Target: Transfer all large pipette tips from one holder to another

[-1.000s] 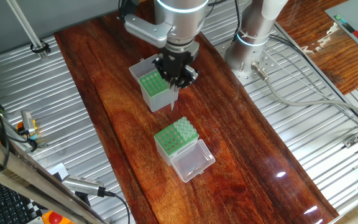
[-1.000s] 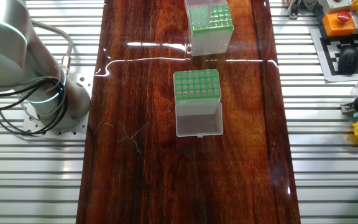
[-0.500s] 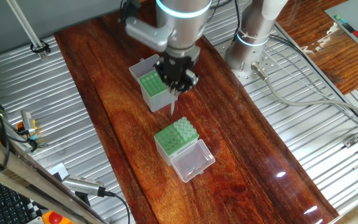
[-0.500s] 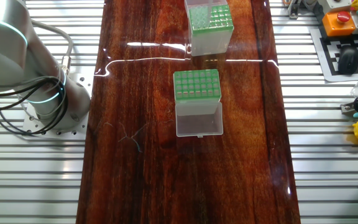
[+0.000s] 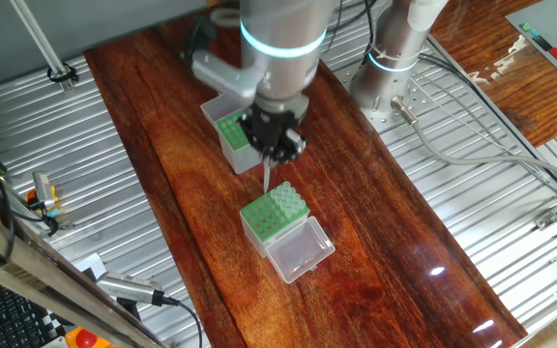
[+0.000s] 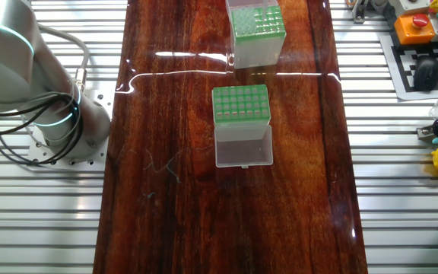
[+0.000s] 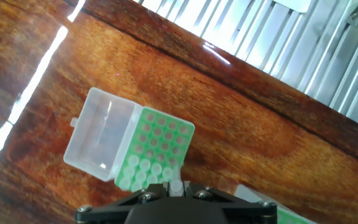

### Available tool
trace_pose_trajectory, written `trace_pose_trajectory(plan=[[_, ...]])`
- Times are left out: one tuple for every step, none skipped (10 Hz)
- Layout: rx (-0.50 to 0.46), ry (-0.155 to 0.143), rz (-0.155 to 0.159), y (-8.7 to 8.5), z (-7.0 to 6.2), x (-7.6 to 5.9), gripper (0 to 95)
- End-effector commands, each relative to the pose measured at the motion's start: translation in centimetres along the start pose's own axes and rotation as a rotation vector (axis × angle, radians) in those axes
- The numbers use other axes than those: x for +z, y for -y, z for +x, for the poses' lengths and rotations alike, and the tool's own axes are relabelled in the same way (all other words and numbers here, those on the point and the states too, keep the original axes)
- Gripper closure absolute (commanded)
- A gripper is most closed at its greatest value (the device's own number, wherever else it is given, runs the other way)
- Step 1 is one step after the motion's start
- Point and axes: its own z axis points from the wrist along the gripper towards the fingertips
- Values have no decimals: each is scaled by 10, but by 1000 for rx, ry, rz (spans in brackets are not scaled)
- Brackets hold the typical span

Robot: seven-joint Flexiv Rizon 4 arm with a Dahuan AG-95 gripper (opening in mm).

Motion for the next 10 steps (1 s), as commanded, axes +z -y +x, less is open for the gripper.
trace_pose_trajectory(plan=[[3, 3, 3, -2, 0, 2, 950], [4, 5, 4, -3, -1, 6, 950], [4, 4, 6, -4, 0, 9, 950], [1, 9, 8, -4, 4, 13, 950], [2, 12, 9, -4, 6, 15, 950], [1, 13, 10, -4, 7, 17, 950], [2, 15, 11, -4, 7, 18, 950], [2, 17, 12, -4, 7, 21, 950], [0, 21, 13, -3, 7, 23, 950], [0, 27, 15, -4, 7, 28, 950]])
